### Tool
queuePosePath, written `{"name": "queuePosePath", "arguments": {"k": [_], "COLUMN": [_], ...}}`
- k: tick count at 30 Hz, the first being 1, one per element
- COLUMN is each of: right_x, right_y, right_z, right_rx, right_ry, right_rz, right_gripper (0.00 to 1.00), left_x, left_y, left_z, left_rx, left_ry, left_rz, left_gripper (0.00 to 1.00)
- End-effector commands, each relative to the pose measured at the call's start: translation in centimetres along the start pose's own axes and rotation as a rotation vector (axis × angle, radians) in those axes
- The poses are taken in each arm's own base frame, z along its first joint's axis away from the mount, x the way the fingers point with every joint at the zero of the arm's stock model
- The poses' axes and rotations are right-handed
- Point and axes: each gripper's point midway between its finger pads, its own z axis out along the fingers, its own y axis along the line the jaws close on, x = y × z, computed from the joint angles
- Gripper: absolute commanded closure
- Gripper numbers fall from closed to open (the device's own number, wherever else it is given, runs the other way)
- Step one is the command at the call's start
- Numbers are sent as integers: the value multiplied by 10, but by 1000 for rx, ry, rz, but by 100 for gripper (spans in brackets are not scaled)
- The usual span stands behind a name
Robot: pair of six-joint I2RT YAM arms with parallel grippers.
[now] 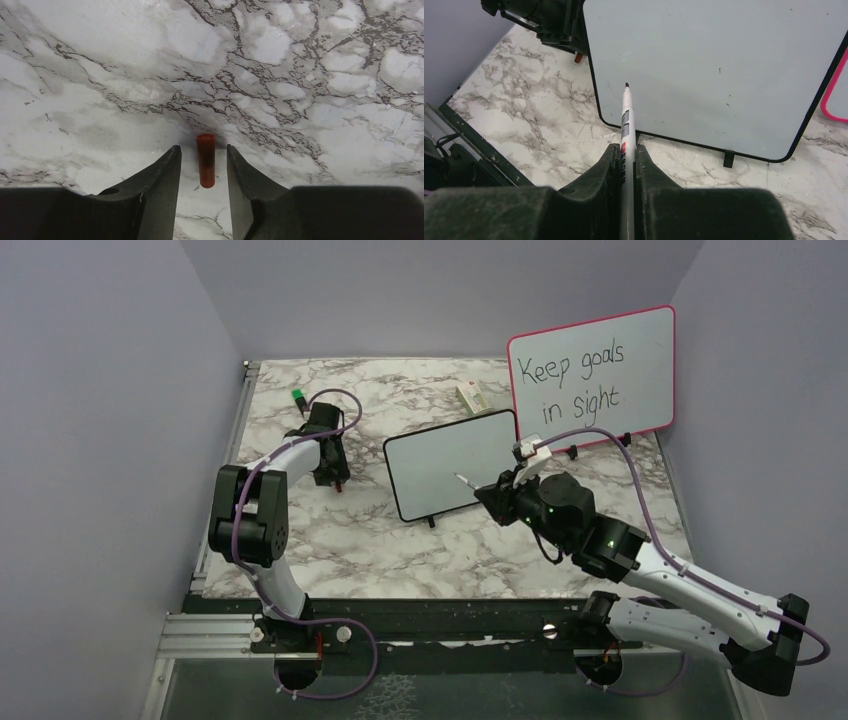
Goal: Write a sentence on the whiteboard
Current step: Place the pen cap at the center of the board, then write a sentence on the whiteboard.
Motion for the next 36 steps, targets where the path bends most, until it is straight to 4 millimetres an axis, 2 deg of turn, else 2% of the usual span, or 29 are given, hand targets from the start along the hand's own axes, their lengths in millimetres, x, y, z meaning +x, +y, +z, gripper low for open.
{"name": "queuePosePath", "arguments": {"k": [1, 5, 11, 12, 14, 21, 25, 29, 33, 36], "right_x": [-15, -19, -39, -42, -46, -52, -52, -51, -49, -46], "right_y": [-3, -11, -18, -19, -19, -13, -12, -12, -10, -8], "right_z": [-4, -6, -17, -19, -21, -25, -27, -28, -26, -23], "right_rx": [30, 79, 124, 128, 131, 103, 96, 97, 84, 68], "right_ry": [-26, -21, -35, -37, -42, -56, -52, -45, -45, -49], "right_rz": [-7, -36, -66, -66, -62, -28, -20, -23, -27, -26], "right_gripper": [100, 100, 100, 100, 100, 99, 100, 99, 100, 100], "left_x": [-21, -33, -52, -56, -60, -69, -60, -46, -39, -39], "left_y": [4, -3, -20, -23, -28, -51, -73, -99, -107, -107], "left_z": [-24, -47, -87, -95, -109, -162, -190, -221, -244, -248], "left_rx": [-3, 48, 167, 191, 232, 369, 421, 504, 540, 558], "left_ry": [-92, -155, -270, -297, -339, -474, -555, -662, -740, -733], "left_rz": [-1, -28, -41, -38, -23, 47, 152, 336, 393, 334], "left_gripper": [60, 53, 47, 43, 27, 13, 12, 6, 1, 1]}}
